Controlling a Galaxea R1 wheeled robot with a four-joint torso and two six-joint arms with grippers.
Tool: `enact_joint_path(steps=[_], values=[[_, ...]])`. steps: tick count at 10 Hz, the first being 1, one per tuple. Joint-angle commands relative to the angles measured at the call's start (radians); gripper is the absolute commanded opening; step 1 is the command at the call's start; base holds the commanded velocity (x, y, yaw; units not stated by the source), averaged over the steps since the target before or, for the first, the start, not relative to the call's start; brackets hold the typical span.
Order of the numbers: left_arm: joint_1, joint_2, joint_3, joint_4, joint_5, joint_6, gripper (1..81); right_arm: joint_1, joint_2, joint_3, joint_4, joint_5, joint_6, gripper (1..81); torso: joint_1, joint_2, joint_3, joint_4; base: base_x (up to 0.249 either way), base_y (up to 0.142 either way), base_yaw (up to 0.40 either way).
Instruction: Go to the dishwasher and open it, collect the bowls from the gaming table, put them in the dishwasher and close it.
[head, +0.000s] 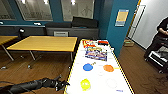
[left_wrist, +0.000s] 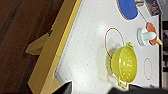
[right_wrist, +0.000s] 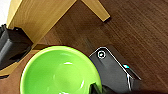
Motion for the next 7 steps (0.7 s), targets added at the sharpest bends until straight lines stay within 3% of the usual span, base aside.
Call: enact_joint_path(steps=[1,3,5,7], values=[[-0.159,0.036,-0.053,0.003,0.046,-0.005,81.1,0.047,-0.053,-0.007,-0.021,-0.046,0.001,1.0,0.0,0.0,0.0,0.0,0.0,0.0,0.0],[-0.165,0.102,-0.146,0.003,0.084,-0.006,81.1,0.057,-0.041,-0.027,-0.023,-0.06,0.001,1.0,0.0,0.0,0.0,0.0,0.0,0.0,0.0],[-0.187,0.131,-0.179,0.009,0.102,-0.075,81.1,0.061,-0.033,-0.035,-0.023,-0.061,-0.001,1.0,0.0,0.0,0.0,0.0,0.0,0.0,0.0],[-0.201,0.165,-0.202,0.02,0.113,-0.085,81.1,0.063,-0.024,-0.041,-0.024,-0.061,-0.004,1.0,0.001,0.0,0.0,0.0,0.0,0.0,0.0]])
